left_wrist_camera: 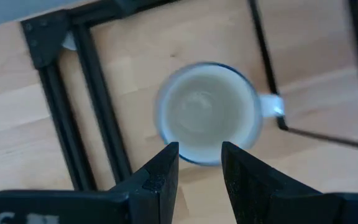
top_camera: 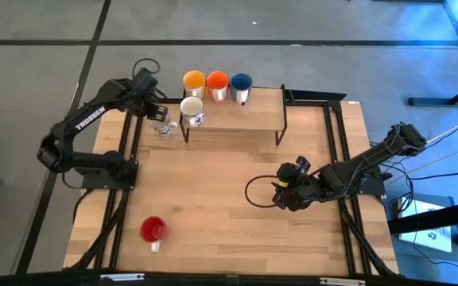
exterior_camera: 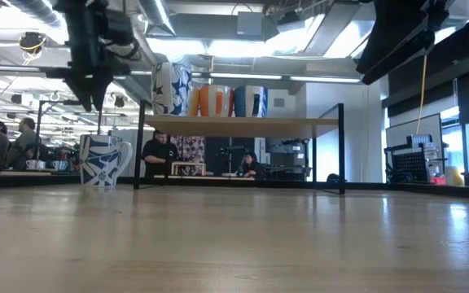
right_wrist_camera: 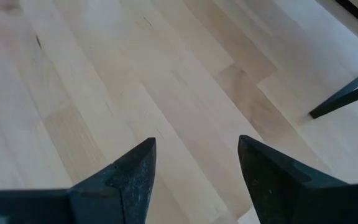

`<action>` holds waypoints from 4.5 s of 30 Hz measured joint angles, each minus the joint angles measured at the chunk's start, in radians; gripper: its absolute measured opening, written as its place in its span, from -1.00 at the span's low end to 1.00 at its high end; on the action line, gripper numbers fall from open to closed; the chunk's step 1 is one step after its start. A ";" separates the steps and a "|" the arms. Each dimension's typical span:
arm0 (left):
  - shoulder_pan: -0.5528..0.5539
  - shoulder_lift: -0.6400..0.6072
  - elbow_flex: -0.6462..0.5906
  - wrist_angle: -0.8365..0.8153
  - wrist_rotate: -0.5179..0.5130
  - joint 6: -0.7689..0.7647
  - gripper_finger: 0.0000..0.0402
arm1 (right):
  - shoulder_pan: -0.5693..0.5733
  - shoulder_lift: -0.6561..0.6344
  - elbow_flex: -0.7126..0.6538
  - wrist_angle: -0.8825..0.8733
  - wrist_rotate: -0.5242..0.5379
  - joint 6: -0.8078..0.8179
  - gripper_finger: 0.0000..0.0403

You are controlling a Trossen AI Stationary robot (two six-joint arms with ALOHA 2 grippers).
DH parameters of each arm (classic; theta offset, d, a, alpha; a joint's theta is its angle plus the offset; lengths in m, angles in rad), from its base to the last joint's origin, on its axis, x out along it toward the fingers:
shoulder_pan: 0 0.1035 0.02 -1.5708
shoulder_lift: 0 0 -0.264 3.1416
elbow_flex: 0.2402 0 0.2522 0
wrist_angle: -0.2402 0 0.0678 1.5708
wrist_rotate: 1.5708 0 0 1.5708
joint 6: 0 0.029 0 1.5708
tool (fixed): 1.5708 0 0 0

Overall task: Place coffee mugs
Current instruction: Put the blue patterned mug on the shelf

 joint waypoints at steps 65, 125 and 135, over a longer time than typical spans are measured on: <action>-0.168 -0.200 -0.047 -0.213 0.032 -0.060 -0.92 | 0.000 0.000 0.000 0.042 -0.026 -0.003 0.07; -1.081 0.623 0.324 0.142 0.012 -0.607 -0.92 | -0.001 0.000 0.000 0.014 -0.015 -0.004 0.07; -1.086 0.622 0.320 0.160 0.014 -0.604 -0.90 | -0.001 0.000 0.000 0.014 -0.016 -0.004 0.07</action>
